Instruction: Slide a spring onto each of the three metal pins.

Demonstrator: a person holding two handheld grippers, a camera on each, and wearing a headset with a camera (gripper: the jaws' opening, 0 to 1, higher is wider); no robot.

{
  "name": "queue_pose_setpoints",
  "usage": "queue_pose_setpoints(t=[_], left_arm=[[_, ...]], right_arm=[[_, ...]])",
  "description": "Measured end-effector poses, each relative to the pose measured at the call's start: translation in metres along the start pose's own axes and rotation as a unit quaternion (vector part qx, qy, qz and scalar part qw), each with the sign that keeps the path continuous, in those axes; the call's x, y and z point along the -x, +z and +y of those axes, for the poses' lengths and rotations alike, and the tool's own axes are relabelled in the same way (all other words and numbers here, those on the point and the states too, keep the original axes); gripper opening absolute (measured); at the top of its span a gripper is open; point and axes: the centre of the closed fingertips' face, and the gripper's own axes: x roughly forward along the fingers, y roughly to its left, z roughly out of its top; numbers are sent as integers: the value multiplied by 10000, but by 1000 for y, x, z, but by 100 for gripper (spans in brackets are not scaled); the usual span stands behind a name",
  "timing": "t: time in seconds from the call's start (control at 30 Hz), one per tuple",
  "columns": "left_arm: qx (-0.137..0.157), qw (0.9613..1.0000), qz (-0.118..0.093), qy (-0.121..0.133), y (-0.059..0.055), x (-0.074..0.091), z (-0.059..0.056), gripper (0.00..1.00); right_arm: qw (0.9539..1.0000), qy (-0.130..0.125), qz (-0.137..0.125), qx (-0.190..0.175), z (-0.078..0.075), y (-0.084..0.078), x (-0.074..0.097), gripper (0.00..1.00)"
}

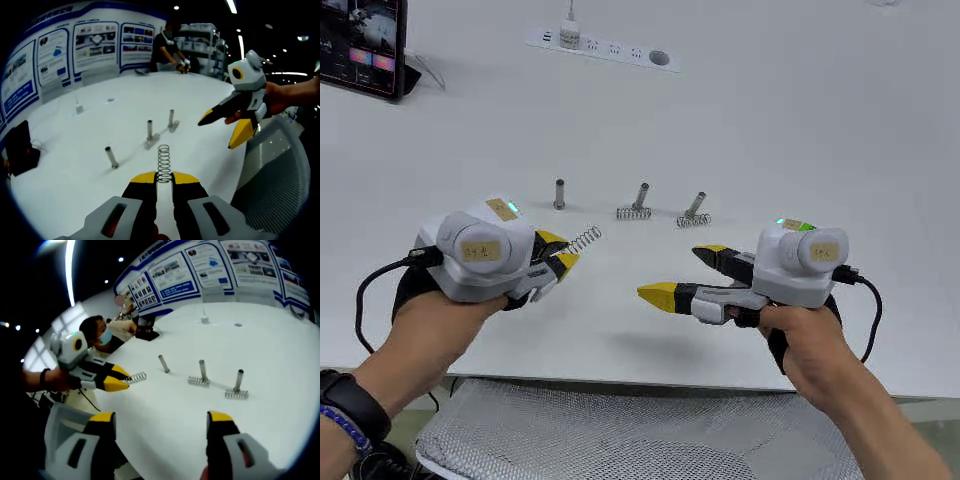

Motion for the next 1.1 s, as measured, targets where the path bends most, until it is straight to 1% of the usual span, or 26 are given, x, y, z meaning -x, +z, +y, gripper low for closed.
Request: queue_pose_setpoints(t=[0.03, 0.13, 0.2, 0.27, 0.37, 0.5, 0.57, 0.67, 0.8, 0.87, 0.93, 0.97, 1.0, 1.1], left_arm=[[-47, 10000, -2, -62, 2, -1, -5, 11], [-146, 9998, -10, -162, 6, -5, -14, 11], [-191, 9995, 15, -266, 7, -8, -20, 11], [-309, 9990, 26, -331, 7, -10, -25, 11], [-387, 9984, 50, -414, 9, -10, -31, 11], [-476, 9977, 71, -471, 9, -13, -35, 11], [-502, 9974, 81, -506, 10, -16, -38, 11], [-542, 9969, 50, -569, 14, -18, -44, 11], [-677, 9954, 15, -671, 20, -20, -54, 11], [-721, 9950, -1, -698, 22, -22, -57, 11], [-773, 9943, 3, -732, 23, -23, -60, 11], [-792, 9941, 0, -745, 23, -23, -61, 11], [-814, 9939, 7, -751, 23, -23, -62, 10], [-868, 9931, 25, -784, 22, -22, -63, 10]], right_arm=[[10000, 45, -35, -47, 1, 1, 0, 74], [9998, 133, -80, -91, 4, 3, -1, 71], [9996, 214, -137, -156, 7, 5, -2, 70], [9992, 283, -198, -222, 9, 8, -2, 69], [9989, 337, -235, -240, 11, 10, -3, 66], [9976, 454, -359, -368, 15, 14, -3, 63], [9963, 522, -472, -494, 18, 17, -3, 61], [9952, 582, -524, -579, 20, 18, -4, 56], [9938, 687, -550, -677, 24, 16, -5, 48], [9915, 806, -625, -808, 28, 17, -4, 43], [9900, 871, -666, -889, 29, 18, -3, 38], [9898, 873, -679, -900, 29, 18, -2, 35], [9899, 825, -707, -912, 28, 19, -2, 34], [9893, 820, -720, -966, 26, 18, 0, 31]])
